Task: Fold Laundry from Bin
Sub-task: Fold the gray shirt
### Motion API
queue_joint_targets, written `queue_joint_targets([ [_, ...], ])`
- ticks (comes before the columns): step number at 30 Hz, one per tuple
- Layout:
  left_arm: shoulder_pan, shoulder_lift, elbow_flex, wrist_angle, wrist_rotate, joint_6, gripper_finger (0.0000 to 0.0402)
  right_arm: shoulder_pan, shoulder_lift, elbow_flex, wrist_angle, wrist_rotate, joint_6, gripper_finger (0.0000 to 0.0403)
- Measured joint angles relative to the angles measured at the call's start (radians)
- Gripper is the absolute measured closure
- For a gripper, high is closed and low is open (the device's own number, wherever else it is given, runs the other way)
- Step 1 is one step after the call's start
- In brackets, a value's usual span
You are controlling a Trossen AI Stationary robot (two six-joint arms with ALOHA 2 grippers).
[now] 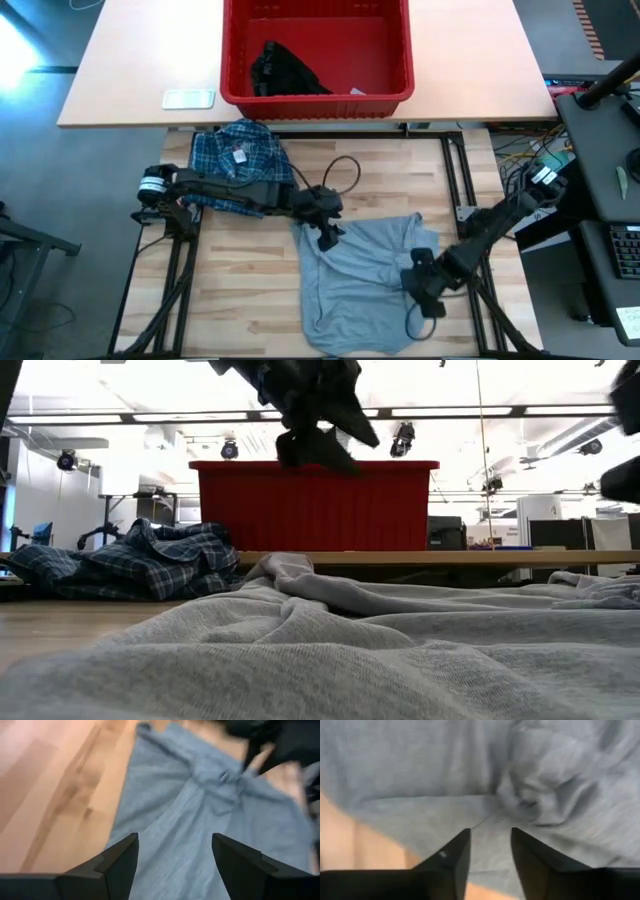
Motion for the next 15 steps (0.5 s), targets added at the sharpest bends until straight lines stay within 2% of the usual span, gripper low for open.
queue_joint_targets([
  [3,-0.021,0.043,0.0,0.002,-0.037,-0.009,0.0169,0.034,0.011,0.068,-0.05,0.027,0.049,0.0224],
  [5,-0.03,0.078,0.0,0.003,-0.04,-0.018,0.0169,0.033,0.0,0.1,-0.096,0.108,0.091,0.02],
  [9,-0.013,0.131,0.001,0.008,-0.039,-0.028,0.0169,-0.059,-0.053,0.092,-0.14,0.236,0.184,0.0178],
  [13,0.086,0.154,0.017,-0.013,0.014,-0.016,0.0169,-0.181,-0.08,0.028,-0.034,0.223,0.177,0.0178],
  [15,0.13,0.174,0.03,-0.085,0.02,0.008,0.0169,-0.221,-0.082,0.017,0.008,0.197,0.148,0.0179],
])
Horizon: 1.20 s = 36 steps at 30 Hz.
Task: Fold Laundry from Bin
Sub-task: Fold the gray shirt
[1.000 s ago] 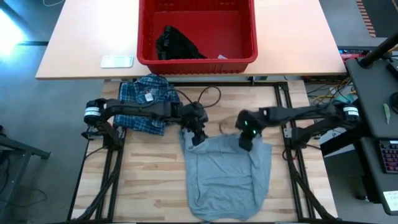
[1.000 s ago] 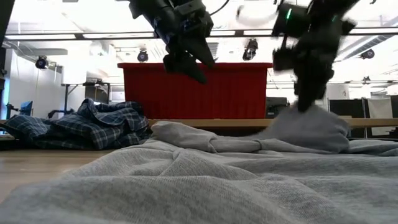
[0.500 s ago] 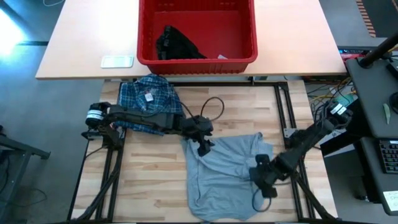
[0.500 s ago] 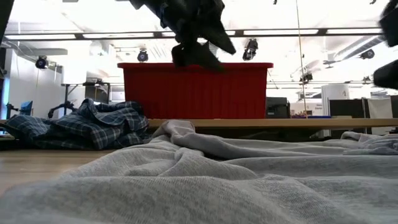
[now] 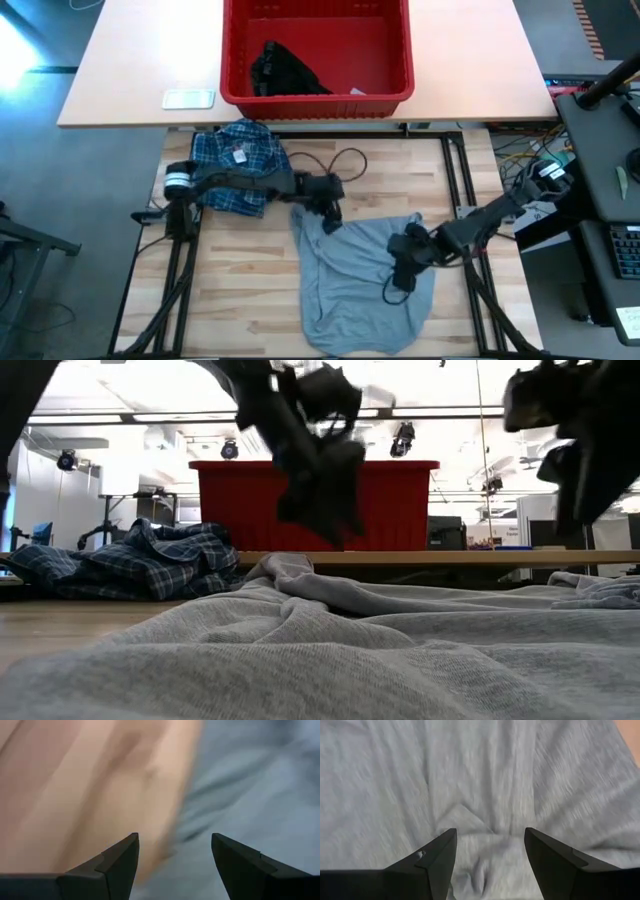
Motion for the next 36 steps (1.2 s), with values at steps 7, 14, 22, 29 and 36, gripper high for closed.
queue_joint_targets([
  [7,0.014,0.073,0.043,-0.113,0.047,0.255,0.0169,-0.04,0.01,0.0,0.021,-0.018,-0.035,0.0179],
  [14,0.006,0.142,0.085,-0.154,0.101,0.354,0.0211,-0.04,0.01,0.0,0.019,-0.04,-0.033,0.0179],
  [22,-0.01,0.128,0.216,-0.302,0.101,0.335,0.0371,-0.04,0.009,0.0,0.006,-0.04,-0.041,0.0179],
  [29,-0.023,0.109,0.368,-0.417,0.076,0.361,0.0386,-0.051,0.01,-0.009,0.007,-0.031,-0.037,0.0179],
  [36,-0.014,0.142,0.362,-0.391,0.051,0.421,0.0387,-0.042,0.01,-0.021,0.012,-0.032,-0.03,0.0179],
])
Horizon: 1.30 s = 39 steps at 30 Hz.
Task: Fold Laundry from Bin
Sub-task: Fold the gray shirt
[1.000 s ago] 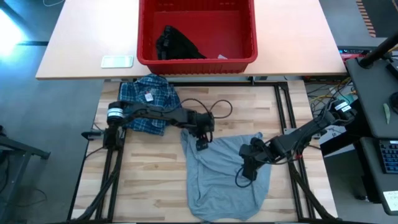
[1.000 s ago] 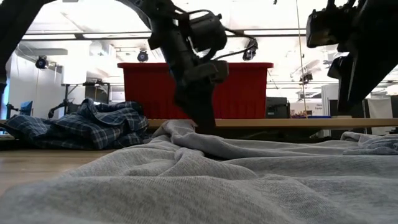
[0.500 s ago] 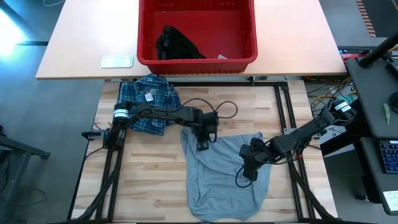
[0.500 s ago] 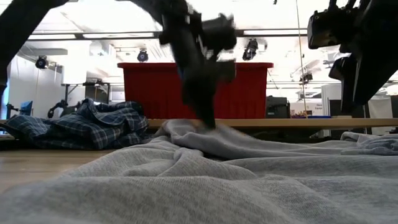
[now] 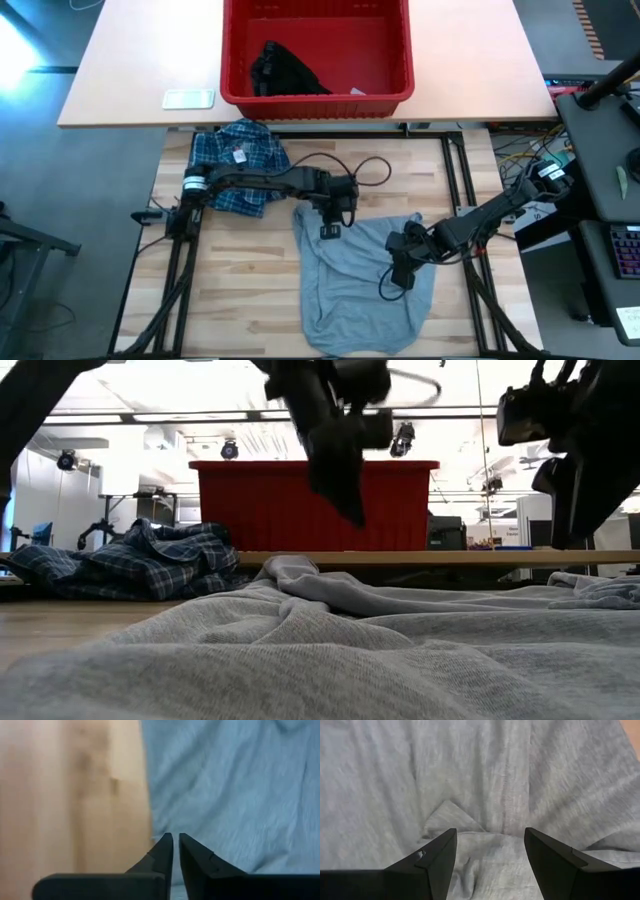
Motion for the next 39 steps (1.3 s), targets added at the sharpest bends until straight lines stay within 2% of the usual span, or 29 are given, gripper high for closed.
queue_joint_targets([
  [3,-0.001,0.051,-0.01,-0.004,0.04,0.047,0.0352,0.0,0.0,-0.001,0.003,0.001,0.0,0.0179],
  [11,0.029,0.139,-0.011,-0.022,0.031,0.148,0.0214,0.0,0.0,-0.001,0.001,-0.016,0.034,0.0179],
  [14,0.022,0.148,-0.011,-0.03,-0.012,0.166,0.0187,0.0,0.0,-0.001,0.001,-0.016,0.042,0.0179],
  [16,0.022,0.149,-0.011,-0.023,-0.012,0.17,0.0184,0.005,0.0,-0.001,0.002,-0.016,0.041,0.0179],
  [18,0.024,0.146,-0.011,-0.002,-0.003,0.167,0.0195,0.012,0.0,-0.001,0.005,-0.016,0.027,0.0179],
  [20,0.025,0.144,-0.011,-0.001,0.018,0.153,0.0223,0.017,0.0,-0.001,0.005,-0.015,0.015,0.0179],
  [22,0.023,0.144,-0.011,-0.014,0.031,0.147,0.0265,0.018,0.0,-0.001,0.005,-0.011,0.01,0.0179],
  [26,0.022,0.152,-0.011,-0.063,0.035,0.125,0.0375,0.017,-0.002,0.005,-0.006,-0.005,0.009,0.0179],
  [27,0.024,0.15,-0.011,-0.065,0.036,0.11,0.0387,0.019,-0.004,0.01,-0.006,-0.004,0.008,0.0179],
  [30,0.03,0.109,0.002,-0.07,0.033,0.098,0.0387,0.033,-0.013,0.032,0.003,0.0,0.003,0.0179],
  [33,0.042,0.07,0.043,-0.055,0.001,0.099,0.0398,0.062,0.0,0.033,0.093,-0.005,0.003,0.0179],
  [35,0.059,0.06,0.071,-0.051,-0.07,0.088,0.0398,0.087,0.031,0.027,0.178,-0.006,-0.007,0.0179],
  [39,0.122,0.059,0.11,-0.044,-0.286,0.025,0.04,0.133,0.132,0.011,0.241,0.019,0.01,0.0179],
])
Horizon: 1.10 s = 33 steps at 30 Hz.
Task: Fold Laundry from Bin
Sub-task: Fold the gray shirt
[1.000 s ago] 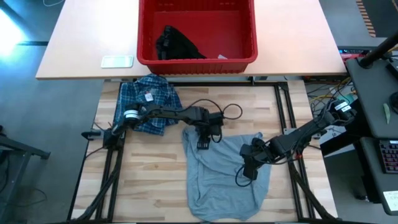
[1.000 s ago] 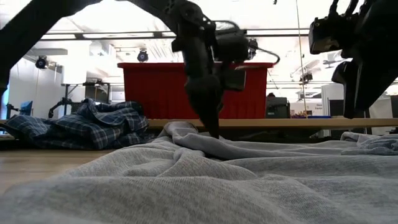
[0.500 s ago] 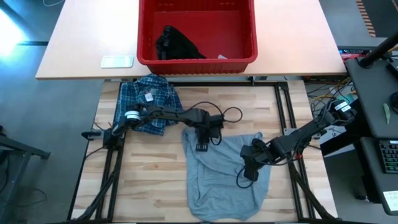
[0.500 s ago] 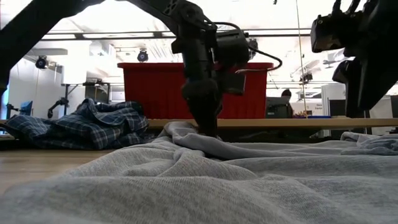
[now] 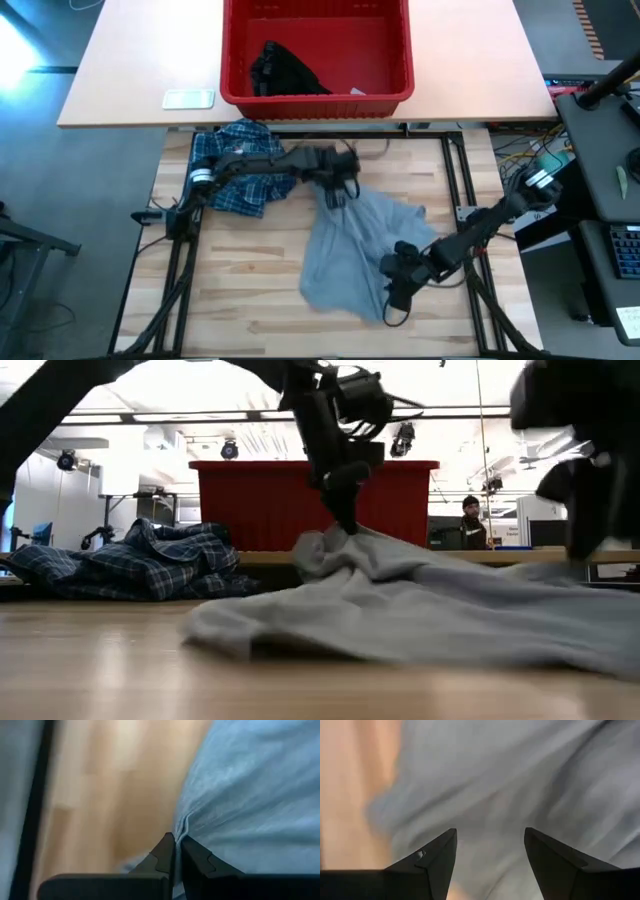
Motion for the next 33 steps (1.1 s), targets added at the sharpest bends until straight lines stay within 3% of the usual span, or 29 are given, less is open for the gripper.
queue_joint_targets([
  [6,0.091,0.0,0.001,0.026,-0.066,-0.145,0.0401,0.047,0.176,-0.027,0.044,-0.043,0.08,0.0179],
  [10,0.134,0.001,-0.011,0.039,-0.077,-0.197,0.0401,0.086,0.223,-0.027,0.061,-0.081,0.133,0.0179],
  [18,0.175,0.001,-0.018,0.01,-0.093,-0.217,0.0401,0.171,0.112,-0.029,-0.007,-0.134,0.239,0.0179],
  [21,0.18,0.0,-0.016,0.033,0.018,-0.231,0.0401,0.171,0.015,-0.013,-0.079,-0.072,0.249,0.0179],
  [27,0.157,0.0,-0.029,0.076,0.07,-0.217,0.0401,0.046,-0.13,0.002,-0.16,0.152,0.099,0.0179],
  [30,0.158,0.0,-0.029,0.078,0.07,-0.213,0.0402,-0.062,-0.112,-0.014,-0.133,0.163,-0.011,0.0179],
  [33,0.16,0.0,-0.029,0.065,0.07,-0.204,0.0402,-0.13,-0.038,-0.024,-0.107,0.083,-0.067,0.0179],
])
